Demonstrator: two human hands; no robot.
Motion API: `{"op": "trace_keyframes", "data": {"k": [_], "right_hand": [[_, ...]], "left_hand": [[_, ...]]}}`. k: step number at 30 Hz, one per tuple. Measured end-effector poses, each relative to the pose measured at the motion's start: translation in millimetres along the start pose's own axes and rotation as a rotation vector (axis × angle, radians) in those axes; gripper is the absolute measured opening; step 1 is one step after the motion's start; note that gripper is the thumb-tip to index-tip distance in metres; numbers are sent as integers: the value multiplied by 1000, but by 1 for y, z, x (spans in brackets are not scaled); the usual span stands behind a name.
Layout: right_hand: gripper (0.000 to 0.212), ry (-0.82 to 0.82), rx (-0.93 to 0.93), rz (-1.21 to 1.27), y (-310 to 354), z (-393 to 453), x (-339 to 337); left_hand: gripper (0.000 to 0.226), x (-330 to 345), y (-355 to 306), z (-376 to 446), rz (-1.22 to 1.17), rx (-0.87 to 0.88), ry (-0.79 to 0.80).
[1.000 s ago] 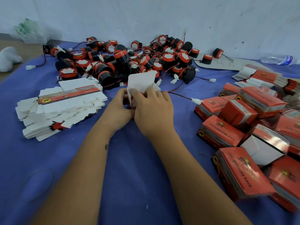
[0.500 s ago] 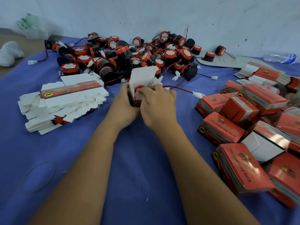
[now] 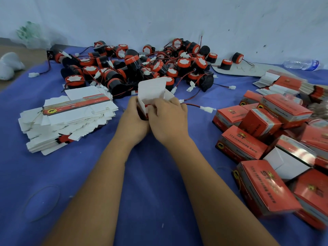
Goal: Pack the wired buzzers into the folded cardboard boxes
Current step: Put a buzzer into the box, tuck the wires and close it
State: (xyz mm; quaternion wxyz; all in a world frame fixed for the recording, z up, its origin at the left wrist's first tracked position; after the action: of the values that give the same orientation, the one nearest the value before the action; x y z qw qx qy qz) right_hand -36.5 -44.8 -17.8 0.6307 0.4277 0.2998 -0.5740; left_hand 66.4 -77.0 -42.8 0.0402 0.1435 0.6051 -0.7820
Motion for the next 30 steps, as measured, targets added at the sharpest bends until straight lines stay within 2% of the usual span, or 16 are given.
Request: {"op": "trace_keyframes", "data": {"k": [2,4,6,8,11,13,15,17,20,24,26,27,30], "right_hand": [[32,-87,-32,-23,-1,-6,-1],[26,-206,15,130,0,-13,-4],[21,-299,223,552,0,-18,-9],[21,-327,530,955,-3,-16,-9],[12,-330,970,1229,-13,-15,-4],[22,-329,1068,1357,-22,-12,-2],[31,-307,1031,1431,-30,-8,-4],[33,-330,1024,1460,-38,-5,-5],[25,-354,1098,1443,-51,-5,-2],[11,-367,1070,1479,-55,-4,-6],[11,-409,939,1512,-54,-2,-13],[11,-391,809,1502,-51,0,-18],[12,-212,369,1371,-33,2,-27]], "left_hand": [[40,1,-2,0,-16,-1,-11],[39,0,-3,-2,-39,0,-52],[44,-1,-4,-4,-72,-18,-101],[58,-1,-6,-7,-64,-26,-146],[75,-2,-11,-10,-34,-19,-204],[71,-2,-10,-8,-39,-12,-204],[60,-3,-6,-5,-55,-15,-160],[60,-3,-2,-2,-54,-10,-112],[57,-5,0,-1,-69,10,-73],[56,-7,-1,-2,-94,4,-33],[54,-8,0,-2,-98,-6,-20],[53,-8,0,-2,-101,-7,-16],[53,-7,1,-1,-119,-7,-11]]}}
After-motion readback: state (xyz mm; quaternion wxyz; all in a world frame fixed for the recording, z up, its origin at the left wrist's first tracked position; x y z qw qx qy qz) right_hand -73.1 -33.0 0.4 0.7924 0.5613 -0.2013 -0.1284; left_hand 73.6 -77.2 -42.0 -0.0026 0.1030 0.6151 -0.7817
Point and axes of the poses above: each hand's wrist, its own z-axis towards the middle knuckle, its own x-axis out of the palm, y = z × x, the point moved 2 cm from there along z, towards the middle knuckle, and after that the axes turned 7 degrees about -z, right-handed, at the moved point
